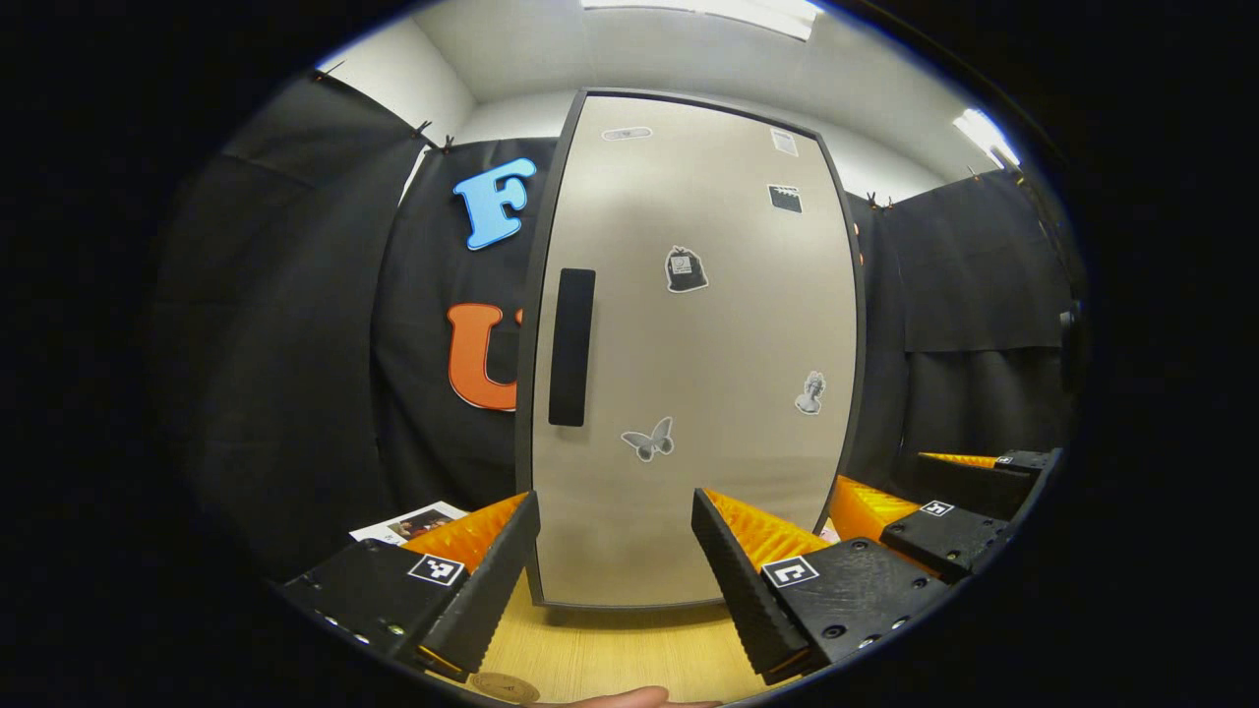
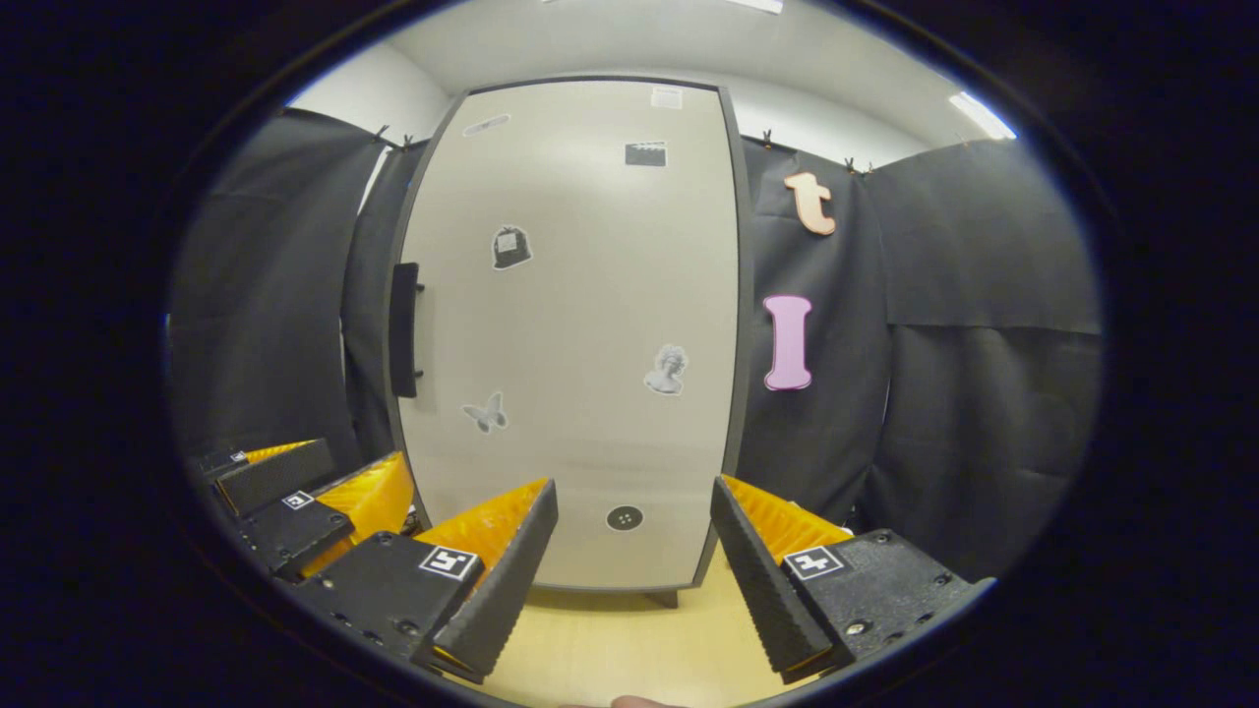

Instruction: Open the cabinet door with the right hand, grasp the bottle in the cabinet with the left hand and place it on the coaster, then close the cabinet door with the right hand.

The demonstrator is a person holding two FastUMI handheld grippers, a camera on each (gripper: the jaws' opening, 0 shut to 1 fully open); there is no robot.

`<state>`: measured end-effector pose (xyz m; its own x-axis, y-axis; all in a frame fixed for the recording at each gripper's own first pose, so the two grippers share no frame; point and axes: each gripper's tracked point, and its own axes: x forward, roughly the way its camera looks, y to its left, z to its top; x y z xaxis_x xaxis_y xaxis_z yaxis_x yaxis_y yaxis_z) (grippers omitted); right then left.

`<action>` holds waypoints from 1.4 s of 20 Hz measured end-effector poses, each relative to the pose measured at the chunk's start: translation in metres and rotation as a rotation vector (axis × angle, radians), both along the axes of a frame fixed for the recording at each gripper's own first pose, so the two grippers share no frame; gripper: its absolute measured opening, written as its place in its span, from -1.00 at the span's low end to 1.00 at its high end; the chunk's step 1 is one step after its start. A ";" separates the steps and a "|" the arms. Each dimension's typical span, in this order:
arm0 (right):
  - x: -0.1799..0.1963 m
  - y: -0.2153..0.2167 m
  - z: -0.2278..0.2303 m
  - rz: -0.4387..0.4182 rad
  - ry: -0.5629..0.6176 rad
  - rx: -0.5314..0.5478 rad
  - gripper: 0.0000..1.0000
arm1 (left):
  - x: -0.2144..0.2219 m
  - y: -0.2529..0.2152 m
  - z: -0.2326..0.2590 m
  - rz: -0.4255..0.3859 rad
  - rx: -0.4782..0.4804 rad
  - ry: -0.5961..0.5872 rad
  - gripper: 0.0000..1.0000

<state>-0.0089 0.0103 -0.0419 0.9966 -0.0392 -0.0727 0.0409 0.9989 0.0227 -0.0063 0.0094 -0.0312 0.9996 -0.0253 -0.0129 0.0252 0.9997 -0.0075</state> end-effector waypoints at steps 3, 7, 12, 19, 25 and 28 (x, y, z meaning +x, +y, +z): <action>-0.002 0.002 0.002 -0.004 -0.014 0.001 0.96 | -0.004 0.001 0.002 -0.012 -0.001 -0.011 0.88; -0.001 0.010 -0.001 0.003 -0.010 -0.015 0.96 | -0.003 0.007 -0.006 -0.014 -0.016 0.009 0.88; -0.004 0.017 0.018 -0.005 -0.078 -0.045 0.95 | 0.000 0.016 0.004 -0.007 -0.031 -0.013 0.88; -0.005 0.026 0.013 0.006 -0.065 -0.049 0.96 | -0.002 0.023 0.000 -0.002 -0.017 0.001 0.88; -0.006 0.024 0.013 0.008 -0.067 -0.038 0.96 | -0.003 0.020 0.004 0.007 -0.008 -0.014 0.88; -0.008 0.024 0.015 0.014 -0.076 -0.036 0.96 | -0.005 0.020 0.008 0.015 -0.006 -0.025 0.88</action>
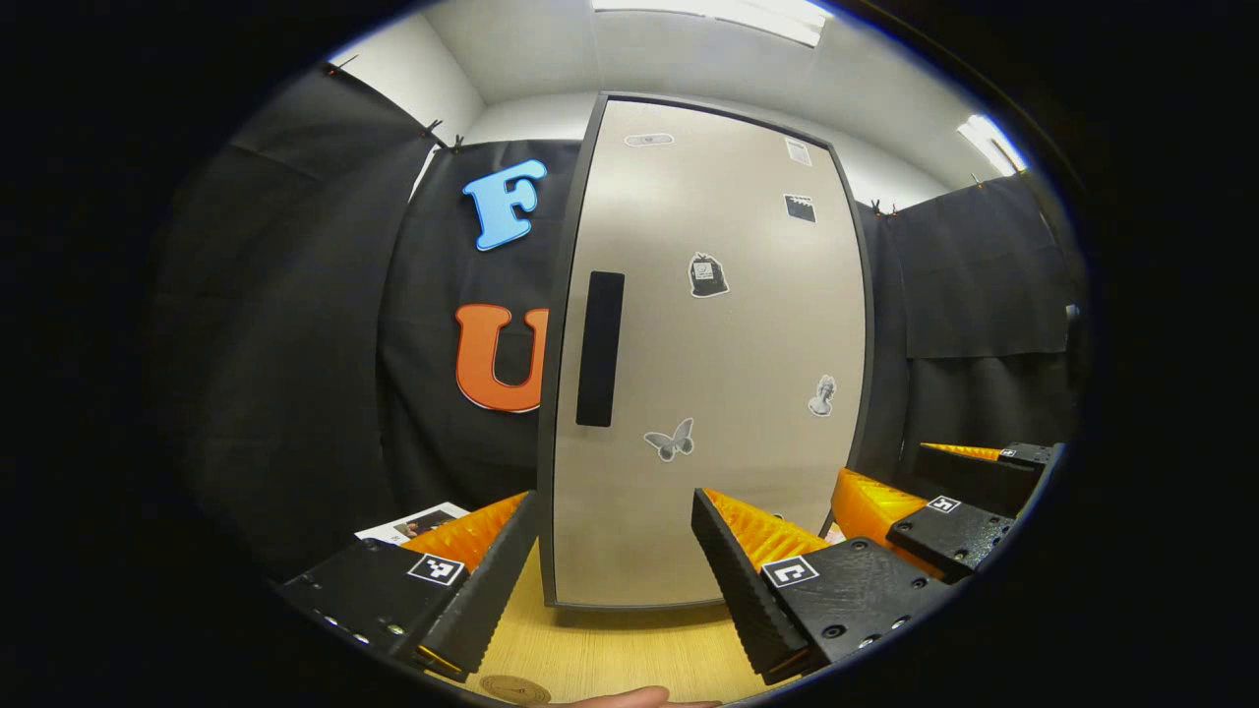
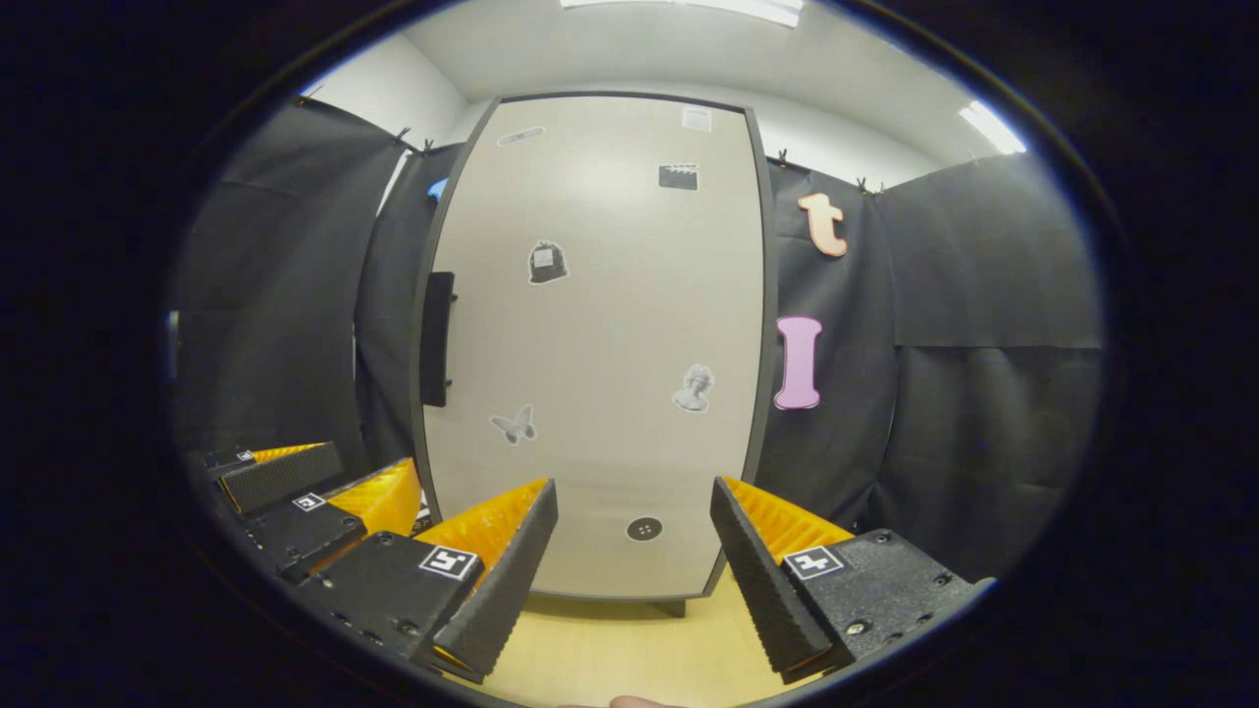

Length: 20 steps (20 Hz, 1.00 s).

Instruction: Open the cabinet door with the right hand, grasp the bottle in the cabinet with the left hand and place it on the coaster, then close the cabinet door with the right hand.

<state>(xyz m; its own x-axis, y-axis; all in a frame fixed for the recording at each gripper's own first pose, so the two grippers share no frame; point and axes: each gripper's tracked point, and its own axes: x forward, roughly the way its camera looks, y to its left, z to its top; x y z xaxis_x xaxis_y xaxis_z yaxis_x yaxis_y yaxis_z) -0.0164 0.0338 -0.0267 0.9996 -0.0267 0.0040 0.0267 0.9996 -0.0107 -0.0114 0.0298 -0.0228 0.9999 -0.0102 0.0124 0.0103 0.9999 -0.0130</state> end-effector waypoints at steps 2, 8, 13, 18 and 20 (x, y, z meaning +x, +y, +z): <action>-0.001 -0.001 0.001 0.003 -0.007 0.009 0.96 | -0.002 -0.001 0.002 0.008 0.005 -0.014 0.88; 0.018 0.021 0.002 0.149 -0.003 0.066 0.95 | -0.005 -0.002 0.007 0.002 0.031 -0.034 0.88; 0.056 0.053 0.030 0.282 -0.055 0.004 0.94 | -0.033 0.001 0.000 -0.041 0.023 -0.021 0.84; 0.094 0.112 0.060 0.378 -0.098 -0.057 0.94 | -0.058 0.035 -0.013 0.017 0.034 0.033 0.86; 0.107 0.138 0.061 0.417 -0.085 -0.088 0.94 | -0.067 0.054 -0.018 0.071 0.040 0.056 0.86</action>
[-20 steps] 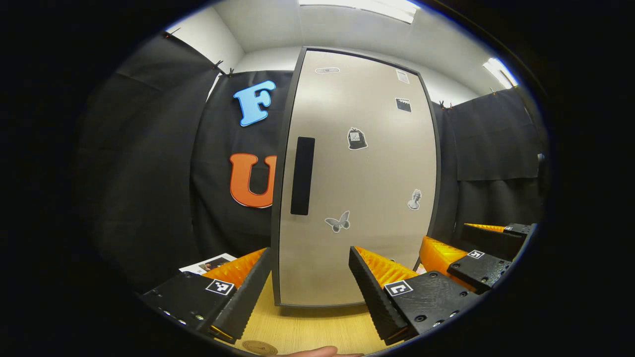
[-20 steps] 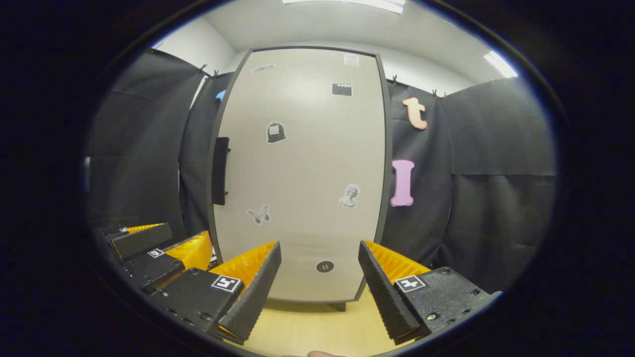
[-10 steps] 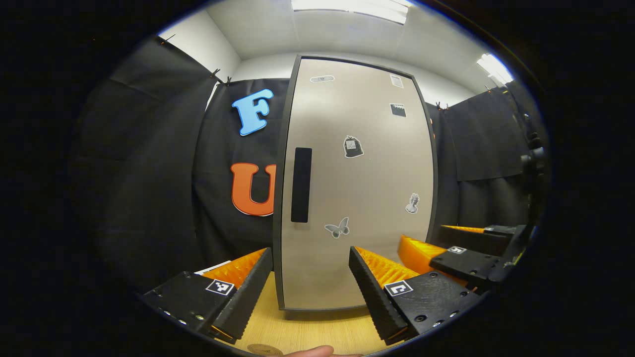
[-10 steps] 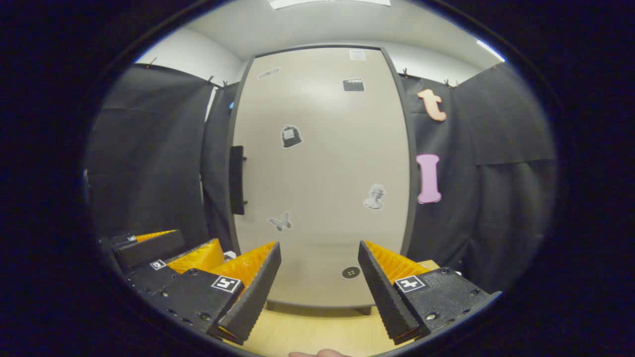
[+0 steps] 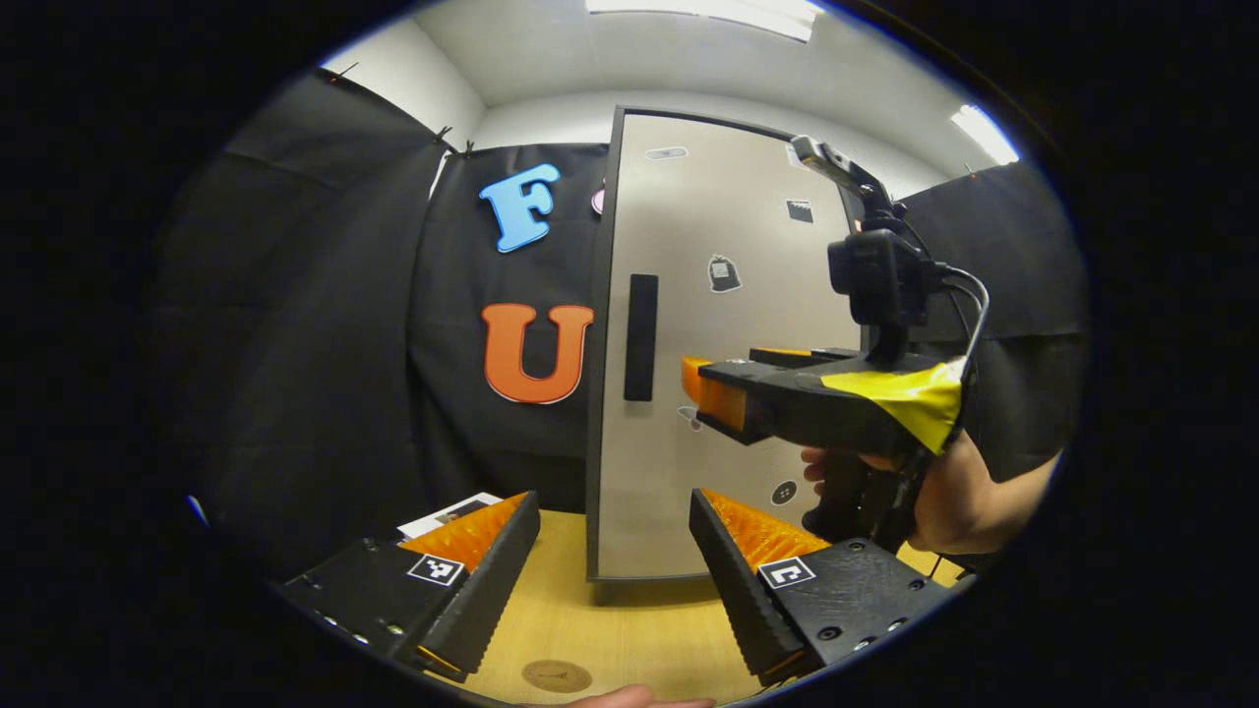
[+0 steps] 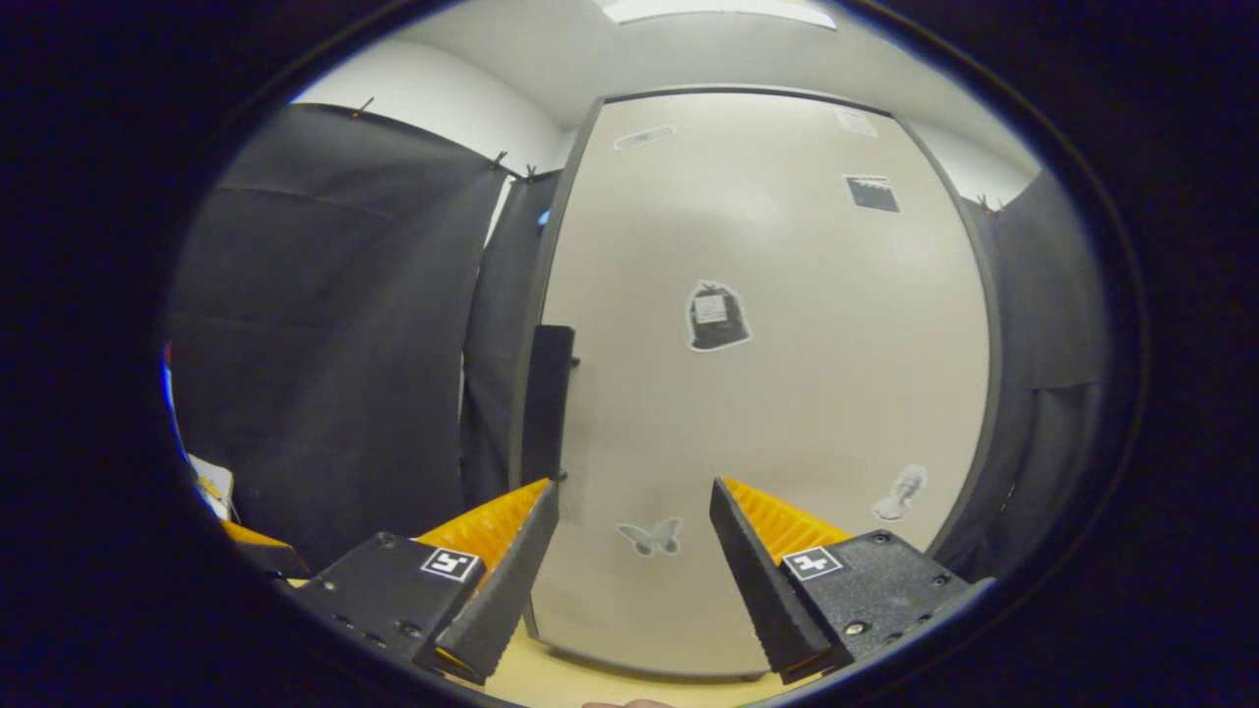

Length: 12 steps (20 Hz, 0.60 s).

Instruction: Open the cabinet door with the right hand, grasp the bottle in the cabinet with the left hand and place it on the coaster, then close the cabinet door with the right hand.

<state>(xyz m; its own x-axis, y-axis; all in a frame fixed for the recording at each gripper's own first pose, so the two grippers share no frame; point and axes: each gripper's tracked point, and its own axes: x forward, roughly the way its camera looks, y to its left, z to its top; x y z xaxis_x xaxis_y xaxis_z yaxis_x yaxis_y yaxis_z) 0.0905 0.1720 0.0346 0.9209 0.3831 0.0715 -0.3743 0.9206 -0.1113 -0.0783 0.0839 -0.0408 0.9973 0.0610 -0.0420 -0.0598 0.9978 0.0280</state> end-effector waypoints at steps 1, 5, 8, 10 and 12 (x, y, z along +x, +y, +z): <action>0.004 0.011 0.002 0.015 0.002 -0.009 0.94 | -0.006 0.008 -0.003 0.025 0.001 0.015 0.86; 0.009 0.044 0.018 0.040 -0.040 -0.022 0.93 | -0.018 0.038 -0.017 0.106 -0.042 0.054 0.86; 0.020 0.048 0.019 -0.013 -0.054 -0.043 0.75 | -0.022 0.048 -0.025 0.134 -0.073 0.075 0.87; 0.035 0.053 0.003 -0.018 0.007 -0.065 0.53 | -0.026 0.050 -0.022 0.139 -0.068 0.067 0.85; 0.037 0.060 -0.006 0.007 0.049 -0.062 0.43 | -0.027 0.051 -0.021 0.139 -0.057 0.063 0.86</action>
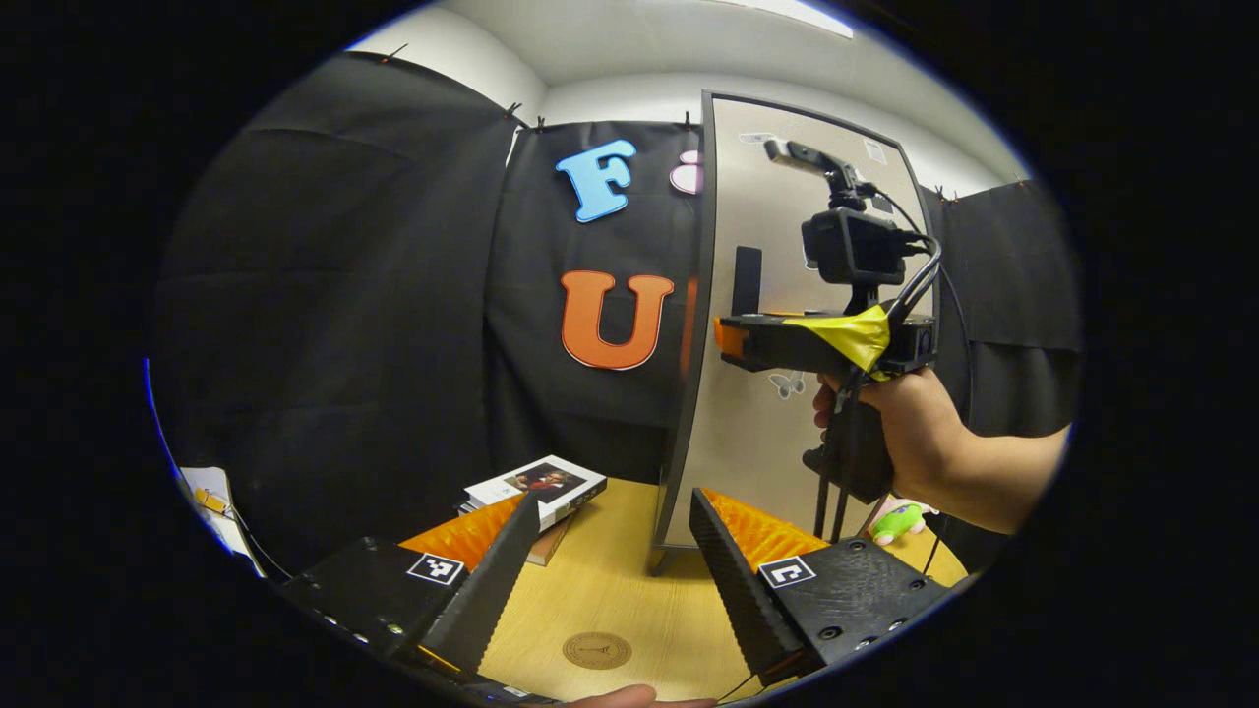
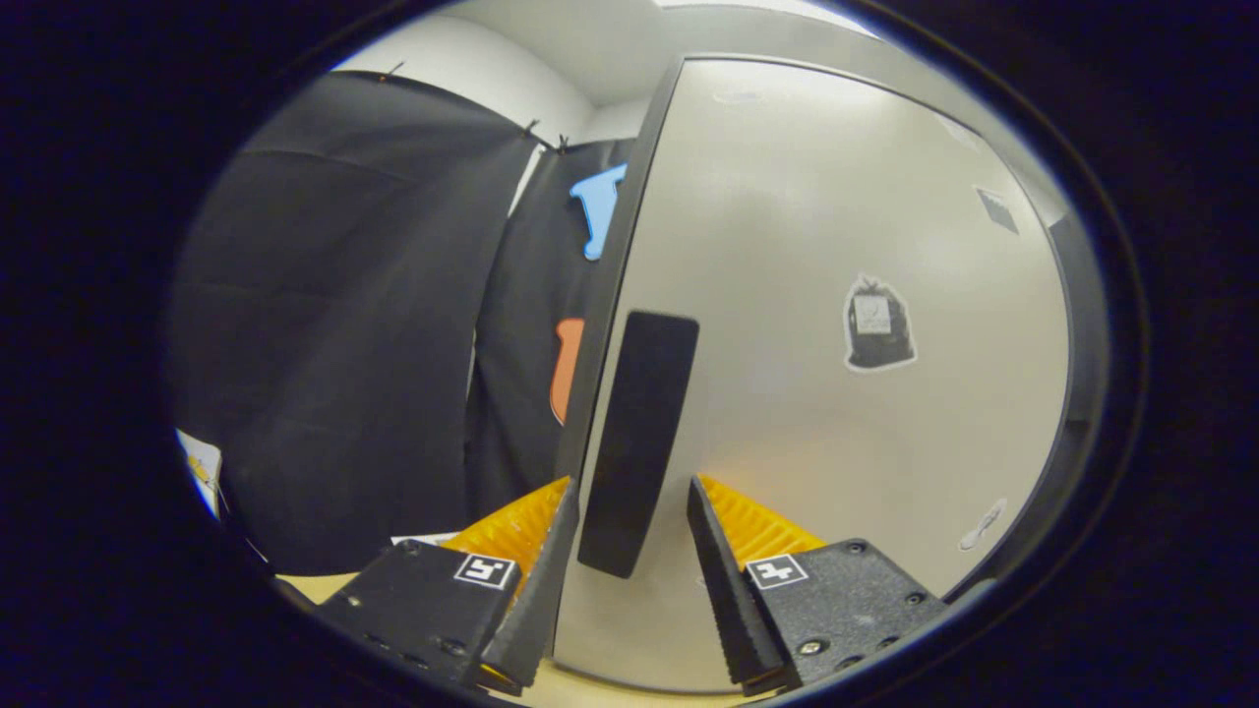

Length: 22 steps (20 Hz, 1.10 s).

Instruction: Open the cabinet door with the right hand, grasp the bottle in the cabinet with the left hand and place it on the coaster, then close the cabinet door with the right hand.

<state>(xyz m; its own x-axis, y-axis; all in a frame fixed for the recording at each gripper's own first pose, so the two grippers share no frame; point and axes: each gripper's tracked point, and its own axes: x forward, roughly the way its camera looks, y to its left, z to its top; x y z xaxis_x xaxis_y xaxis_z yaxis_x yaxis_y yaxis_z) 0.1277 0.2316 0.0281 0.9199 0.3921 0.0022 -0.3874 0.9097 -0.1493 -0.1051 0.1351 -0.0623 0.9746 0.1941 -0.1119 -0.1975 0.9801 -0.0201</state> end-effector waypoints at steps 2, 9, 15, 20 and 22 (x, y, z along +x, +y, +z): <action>-0.008 -0.001 -0.002 0.002 0.018 0.002 -0.05 | -0.001 0.001 -0.001 -0.001 0.000 0.002 0.87; -0.011 0.000 -0.005 0.034 0.072 -0.004 -0.54 | 0.001 0.004 0.000 -0.006 -0.012 -0.001 0.86; -0.059 -0.001 -0.002 0.186 0.113 0.014 -0.58 | 0.004 0.026 -0.005 0.019 0.007 0.037 0.86; -0.092 -0.009 -0.001 0.327 0.141 0.029 -0.58 | 0.023 0.043 0.005 0.022 0.083 0.059 0.86; -0.095 -0.015 -0.002 0.366 0.143 0.014 -0.58 | 0.037 0.037 0.007 0.010 0.078 0.066 0.86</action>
<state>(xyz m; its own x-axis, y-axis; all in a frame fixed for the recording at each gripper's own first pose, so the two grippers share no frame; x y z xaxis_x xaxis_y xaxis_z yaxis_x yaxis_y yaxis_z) 0.0331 0.2168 0.0265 0.7104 0.6955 -0.1079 -0.7030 0.7087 -0.0593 -0.0685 0.1717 -0.0555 0.9637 0.2139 -0.1597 -0.2052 0.9763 0.0693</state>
